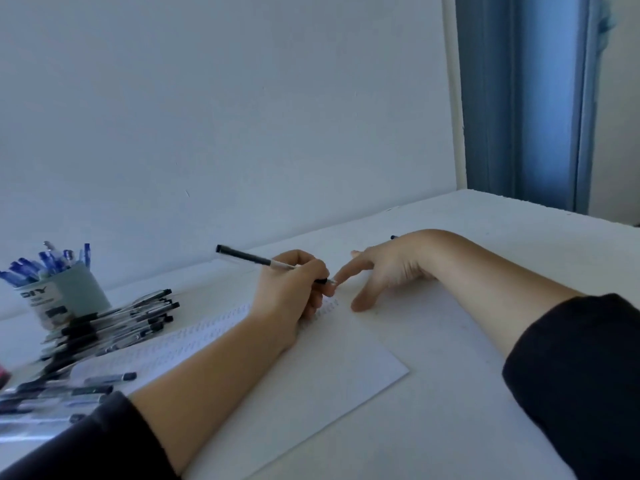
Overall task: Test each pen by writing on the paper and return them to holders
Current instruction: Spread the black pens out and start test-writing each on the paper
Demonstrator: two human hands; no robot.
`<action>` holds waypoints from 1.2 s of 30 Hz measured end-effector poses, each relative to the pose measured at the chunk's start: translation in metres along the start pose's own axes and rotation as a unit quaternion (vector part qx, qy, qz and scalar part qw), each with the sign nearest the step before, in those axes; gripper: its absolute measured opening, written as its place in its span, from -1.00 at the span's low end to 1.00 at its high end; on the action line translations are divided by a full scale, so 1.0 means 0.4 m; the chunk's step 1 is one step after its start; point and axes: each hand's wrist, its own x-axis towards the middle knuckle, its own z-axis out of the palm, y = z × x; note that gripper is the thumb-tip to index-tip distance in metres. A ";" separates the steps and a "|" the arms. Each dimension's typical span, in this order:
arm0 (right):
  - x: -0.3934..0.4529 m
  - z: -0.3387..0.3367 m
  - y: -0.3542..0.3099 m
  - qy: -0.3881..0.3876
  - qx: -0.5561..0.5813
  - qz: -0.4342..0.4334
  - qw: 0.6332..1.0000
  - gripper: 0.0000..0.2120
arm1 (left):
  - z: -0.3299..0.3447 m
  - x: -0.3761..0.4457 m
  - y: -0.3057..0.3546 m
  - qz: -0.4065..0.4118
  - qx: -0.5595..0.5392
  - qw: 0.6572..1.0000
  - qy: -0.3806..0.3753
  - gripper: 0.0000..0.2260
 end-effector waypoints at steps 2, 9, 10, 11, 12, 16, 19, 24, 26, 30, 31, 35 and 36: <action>-0.001 0.003 -0.003 0.012 -0.001 -0.005 1.000 -0.53 | 0.006 0.002 0.000 0.001 0.041 0.999 -0.002 -0.78; -0.006 0.010 -0.012 0.018 0.000 -0.005 1.000 -0.52 | 0.014 0.000 -0.007 0.036 0.125 0.991 0.010 -0.82; -0.007 0.010 -0.013 0.017 0.003 -0.004 1.000 -0.52 | 0.014 0.000 -0.008 0.039 0.129 0.991 0.014 -0.82; -0.007 0.011 -0.013 0.017 0.004 -0.004 1.000 -0.52 | 0.014 0.001 -0.009 0.042 0.135 0.990 0.016 -0.83; -0.006 0.011 -0.014 0.017 0.004 -0.003 1.000 -0.52 | 0.015 0.001 -0.009 0.045 0.143 0.989 0.016 -0.84; -0.006 0.011 -0.012 0.020 0.003 0.005 1.000 -0.52 | 0.017 -0.002 -0.013 0.059 0.164 0.985 0.005 -0.88; -0.006 0.011 -0.010 0.021 0.006 0.008 1.000 -0.51 | 0.017 -0.001 -0.016 0.070 0.171 0.983 0.003 -0.88; -0.004 0.012 -0.009 0.018 0.016 0.006 1.000 -0.51 | 0.017 0.001 -0.017 0.074 0.174 0.982 0.001 -0.87; -0.003 0.011 -0.009 0.016 0.019 0.007 1.000 -0.50 | 0.017 0.000 -0.017 0.073 0.172 0.982 -0.001 -0.87; 0.000 0.010 -0.007 0.012 0.022 0.004 1.000 -0.50 | 0.017 -0.002 -0.012 0.069 0.170 0.983 -0.006 -0.86; 0.001 0.011 -0.006 0.013 0.024 0.003 1.000 -0.51 | 0.015 -0.001 -0.010 0.066 0.160 0.985 -0.008 -0.84; 0.005 0.013 -0.005 0.009 0.040 0.005 0.999 -0.56 | 0.014 -0.002 -0.002 0.052 0.078 0.996 0.009 -0.68; 0.007 0.013 -0.005 0.007 0.039 0.003 0.999 -0.56 | 0.012 -0.003 -0.003 0.049 0.065 0.996 0.018 -0.65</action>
